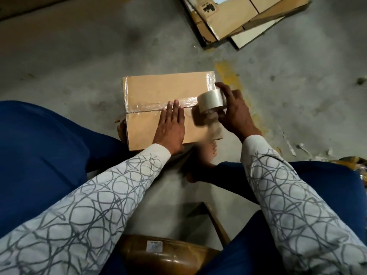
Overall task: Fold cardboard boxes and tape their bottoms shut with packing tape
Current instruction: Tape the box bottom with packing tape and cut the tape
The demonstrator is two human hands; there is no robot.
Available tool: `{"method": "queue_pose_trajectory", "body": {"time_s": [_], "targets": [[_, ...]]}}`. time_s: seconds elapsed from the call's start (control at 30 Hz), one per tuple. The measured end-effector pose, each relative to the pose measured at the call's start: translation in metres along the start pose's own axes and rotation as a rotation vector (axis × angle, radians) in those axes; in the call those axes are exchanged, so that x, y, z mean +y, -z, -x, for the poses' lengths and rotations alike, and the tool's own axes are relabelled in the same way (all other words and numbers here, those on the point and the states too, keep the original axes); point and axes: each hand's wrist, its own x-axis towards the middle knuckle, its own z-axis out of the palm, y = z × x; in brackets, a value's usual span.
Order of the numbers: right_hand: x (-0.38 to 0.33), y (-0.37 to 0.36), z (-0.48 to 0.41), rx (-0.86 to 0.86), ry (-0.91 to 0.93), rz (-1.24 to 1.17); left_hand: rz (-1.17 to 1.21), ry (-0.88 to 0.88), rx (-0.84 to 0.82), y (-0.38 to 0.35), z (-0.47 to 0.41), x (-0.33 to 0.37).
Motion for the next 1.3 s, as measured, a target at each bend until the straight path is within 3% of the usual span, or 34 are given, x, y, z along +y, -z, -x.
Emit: {"method": "queue_pose_trajectory", "body": {"time_s": [0.13, 0.23, 0.4, 0.57, 0.8, 0.97, 1.2, 1.3], "targets": [[-0.006, -0.013, 0.000, 0.041, -0.023, -0.125, 0.165, -0.124, 0.119, 0.003, -0.012, 0.013], [-0.011, -0.019, -0.004, 0.080, -0.078, -0.165, 0.271, -0.125, 0.096, 0.003, -0.024, 0.022], [-0.013, -0.025, -0.006, 0.083, -0.093, -0.108, 0.163, -0.064, 0.111, -0.012, -0.030, 0.029], [0.003, -0.029, -0.004, 0.140, -0.168, -0.198, 0.080, -0.060, 0.125, -0.013, -0.032, 0.033], [0.005, -0.006, -0.007, 0.131, -0.021, -0.064, 0.023, -0.055, 0.130, -0.015, -0.033, 0.032], [0.052, 0.015, -0.006, 0.379, -0.321, -0.132, 0.042, -0.059, 0.151, -0.017, -0.032, 0.030], [0.064, 0.005, -0.014, 0.429, -0.457, -0.198, 0.070, -0.065, 0.130, -0.008, -0.034, 0.041], [0.065, 0.005, -0.017, 0.434, -0.510, -0.203, 0.066, -0.238, 0.187, -0.003, -0.044, 0.047]]}}
